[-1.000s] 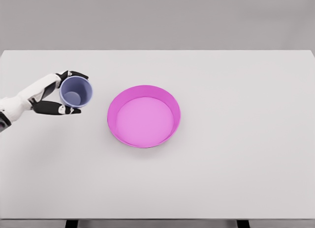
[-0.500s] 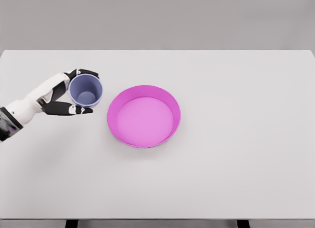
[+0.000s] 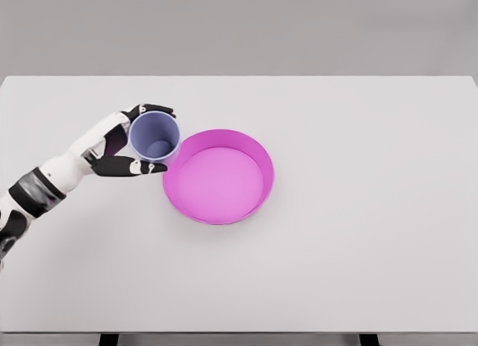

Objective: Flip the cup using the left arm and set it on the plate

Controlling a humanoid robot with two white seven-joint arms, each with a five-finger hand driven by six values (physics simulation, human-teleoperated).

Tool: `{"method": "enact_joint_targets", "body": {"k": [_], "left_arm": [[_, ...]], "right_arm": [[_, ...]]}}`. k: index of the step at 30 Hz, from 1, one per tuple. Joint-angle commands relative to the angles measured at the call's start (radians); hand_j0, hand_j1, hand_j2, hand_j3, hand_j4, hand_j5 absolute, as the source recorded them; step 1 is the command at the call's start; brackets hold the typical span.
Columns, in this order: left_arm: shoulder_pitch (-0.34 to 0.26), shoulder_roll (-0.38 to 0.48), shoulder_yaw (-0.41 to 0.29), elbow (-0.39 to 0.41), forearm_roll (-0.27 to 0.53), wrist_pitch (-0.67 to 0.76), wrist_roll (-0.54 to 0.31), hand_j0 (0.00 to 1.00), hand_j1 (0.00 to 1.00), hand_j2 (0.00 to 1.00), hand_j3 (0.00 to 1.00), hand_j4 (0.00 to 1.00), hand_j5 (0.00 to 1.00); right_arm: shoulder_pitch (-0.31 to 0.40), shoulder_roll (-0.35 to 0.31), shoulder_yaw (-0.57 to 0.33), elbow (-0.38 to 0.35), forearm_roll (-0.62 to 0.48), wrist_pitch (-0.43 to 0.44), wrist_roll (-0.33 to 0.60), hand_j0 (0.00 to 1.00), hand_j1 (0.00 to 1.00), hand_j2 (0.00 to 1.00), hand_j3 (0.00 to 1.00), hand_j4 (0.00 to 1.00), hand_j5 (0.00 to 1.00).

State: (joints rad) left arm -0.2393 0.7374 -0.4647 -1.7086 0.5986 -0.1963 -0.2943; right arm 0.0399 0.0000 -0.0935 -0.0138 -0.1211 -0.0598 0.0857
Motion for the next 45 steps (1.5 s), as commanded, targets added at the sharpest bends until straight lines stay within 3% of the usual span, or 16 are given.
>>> {"method": "enact_joint_targets", "body": {"k": [1, 27, 40, 41, 42, 45], "left_arm": [[0.0, -0.033, -0.011, 0.009, 0.006, 0.0, 0.0, 0.78, 0.78, 0.78, 0.78, 0.78, 0.78], [-0.041, -0.24, -0.074, 0.191, 0.003, 0.002, 0.0, 0.81, 0.81, 0.81, 0.81, 0.81, 0.81], [-0.043, -0.262, -0.075, 0.202, 0.006, 0.002, 0.0, 0.85, 0.85, 0.85, 0.85, 0.85, 0.85], [-0.043, -0.262, -0.075, 0.202, 0.006, 0.002, 0.0, 0.88, 0.88, 0.88, 0.88, 0.88, 0.88], [-0.044, -0.263, -0.075, 0.202, 0.006, 0.002, 0.0, 0.99, 0.99, 0.99, 0.99, 0.99, 0.99], [-0.043, -0.262, -0.075, 0.202, 0.004, 0.002, 0.0, 1.0, 1.0, 1.0, 1.0, 1.0, 1.0]], "right_arm": [[0.0, 0.0, 0.0, 0.0, 0.0, 0.0, 0.0, 1.0, 1.0, 1.0, 1.0, 1.0, 1.0], [0.0, 0.0, 0.0, 0.0, 0.0, 0.0, 0.0, 1.0, 1.0, 1.0, 1.0, 1.0, 1.0], [0.0, 0.0, 0.0, 0.0, 0.0, 0.0, 0.0, 1.0, 1.0, 1.0, 1.0, 1.0, 1.0], [0.0, 0.0, 0.0, 0.0, 0.0, 0.0, 0.0, 1.0, 1.0, 1.0, 1.0, 1.0, 1.0], [0.0, 0.0, 0.0, 0.0, 0.0, 0.0, 0.0, 1.0, 1.0, 1.0, 1.0, 1.0, 1.0], [0.0, 0.0, 0.0, 0.0, 0.0, 0.0, 0.0, 1.0, 1.0, 1.0, 1.0, 1.0, 1.0]]}}
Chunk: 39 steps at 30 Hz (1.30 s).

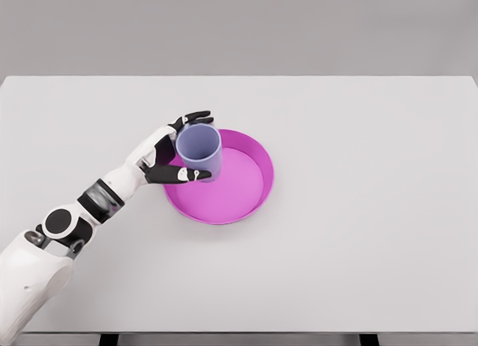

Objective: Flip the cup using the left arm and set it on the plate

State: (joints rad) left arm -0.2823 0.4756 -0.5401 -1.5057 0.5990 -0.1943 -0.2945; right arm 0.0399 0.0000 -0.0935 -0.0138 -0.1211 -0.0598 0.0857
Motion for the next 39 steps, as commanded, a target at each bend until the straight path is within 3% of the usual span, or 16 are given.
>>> {"method": "enact_joint_targets", "body": {"k": [1, 26, 32, 39], "left_arm": [[0.0, 0.0, 0.0, -0.001, 0.002, -0.001, 0.0, 1.0, 1.0, 1.0, 1.0, 1.0, 1.0], [0.003, 0.014, 0.009, -0.011, -0.016, -0.005, 0.0, 1.0, 1.0, 1.0, 1.0, 1.0, 1.0], [0.008, 0.112, 0.012, -0.042, -0.038, -0.002, 0.001, 1.0, 1.0, 1.0, 1.0, 1.0, 1.0], [0.009, 0.133, 0.012, -0.042, -0.038, -0.002, 0.003, 1.0, 1.0, 1.0, 1.0, 1.0, 1.0]], "right_arm": [[0.0, 0.0, 0.0, 0.0, 0.0, 0.0, 0.0, 1.0, 1.0, 1.0, 1.0, 1.0, 1.0], [0.0, 0.0, 0.0, 0.0, 0.0, 0.0, 0.0, 1.0, 1.0, 1.0, 1.0, 1.0, 1.0], [0.0, 0.0, 0.0, 0.0, 0.0, 0.0, 0.0, 1.0, 1.0, 1.0, 1.0, 1.0, 1.0], [0.0, 0.0, 0.0, 0.0, 0.0, 0.0, 0.0, 1.0, 1.0, 1.0, 1.0, 1.0, 1.0]]}}
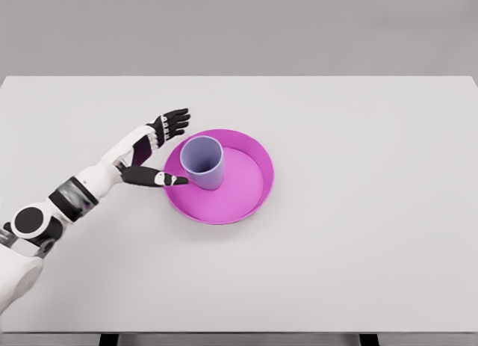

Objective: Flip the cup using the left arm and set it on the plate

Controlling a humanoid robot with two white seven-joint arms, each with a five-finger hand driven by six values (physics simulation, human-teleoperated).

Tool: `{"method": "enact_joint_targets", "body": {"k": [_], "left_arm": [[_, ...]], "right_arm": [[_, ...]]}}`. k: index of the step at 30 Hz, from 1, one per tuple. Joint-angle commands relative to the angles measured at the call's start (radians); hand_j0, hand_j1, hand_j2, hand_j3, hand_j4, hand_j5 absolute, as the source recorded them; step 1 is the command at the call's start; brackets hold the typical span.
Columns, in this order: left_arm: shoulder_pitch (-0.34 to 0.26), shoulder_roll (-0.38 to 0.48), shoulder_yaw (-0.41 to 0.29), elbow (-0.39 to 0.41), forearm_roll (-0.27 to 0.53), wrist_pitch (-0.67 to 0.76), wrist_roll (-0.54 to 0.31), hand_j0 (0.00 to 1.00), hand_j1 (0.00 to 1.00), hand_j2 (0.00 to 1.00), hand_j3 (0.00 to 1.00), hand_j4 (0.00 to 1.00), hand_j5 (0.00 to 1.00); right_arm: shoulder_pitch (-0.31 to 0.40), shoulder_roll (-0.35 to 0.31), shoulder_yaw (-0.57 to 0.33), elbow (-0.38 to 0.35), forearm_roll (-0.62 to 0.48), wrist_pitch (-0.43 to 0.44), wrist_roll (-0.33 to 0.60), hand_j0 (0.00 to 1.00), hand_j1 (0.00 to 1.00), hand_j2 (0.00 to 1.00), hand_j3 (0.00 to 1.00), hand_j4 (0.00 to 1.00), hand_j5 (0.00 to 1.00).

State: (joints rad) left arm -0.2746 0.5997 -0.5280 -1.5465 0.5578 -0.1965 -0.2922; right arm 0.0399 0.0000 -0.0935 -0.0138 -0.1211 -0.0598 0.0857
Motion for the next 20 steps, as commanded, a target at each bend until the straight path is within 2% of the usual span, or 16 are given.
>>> {"method": "enact_joint_targets", "body": {"k": [1, 6, 8, 13, 17, 20], "left_arm": [[0.0, 0.015, 0.0, -0.001, 0.004, 0.0, -0.001, 1.0, 1.0, 1.0, 1.0, 1.0, 1.0], [-0.002, 0.175, 0.013, -0.058, -0.012, -0.023, -0.001, 1.0, 1.0, 1.0, 1.0, 1.0, 1.0], [0.0, 0.224, 0.022, -0.066, -0.015, -0.133, -0.001, 1.0, 1.0, 1.0, 1.0, 1.0, 1.0], [0.003, 0.307, 0.062, -0.099, -0.018, -0.172, -0.001, 1.0, 1.0, 1.0, 1.0, 1.0, 1.0], [0.003, 0.33, 0.083, -0.101, -0.018, -0.173, -0.001, 1.0, 1.0, 1.0, 1.0, 1.0, 1.0], [0.024, 0.328, 0.137, -0.101, -0.029, -0.173, -0.001, 1.0, 1.0, 1.0, 1.0, 1.0, 1.0]], "right_arm": [[0.0, 0.0, 0.0, 0.0, 0.0, 0.0, 0.0, 1.0, 1.0, 1.0, 1.0, 1.0, 1.0], [0.0, 0.0, 0.0, 0.0, 0.0, 0.0, 0.0, 1.0, 1.0, 1.0, 1.0, 1.0, 1.0], [0.0, 0.0, 0.0, 0.0, 0.0, 0.0, 0.0, 1.0, 1.0, 1.0, 1.0, 1.0, 1.0], [0.0, 0.0, 0.0, 0.0, 0.0, 0.0, 0.0, 1.0, 1.0, 1.0, 1.0, 1.0, 1.0], [0.0, 0.0, 0.0, 0.0, 0.0, 0.0, 0.0, 1.0, 1.0, 1.0, 1.0, 1.0, 1.0], [0.0, 0.0, 0.0, 0.0, 0.0, 0.0, 0.0, 1.0, 1.0, 1.0, 1.0, 1.0, 1.0]]}}
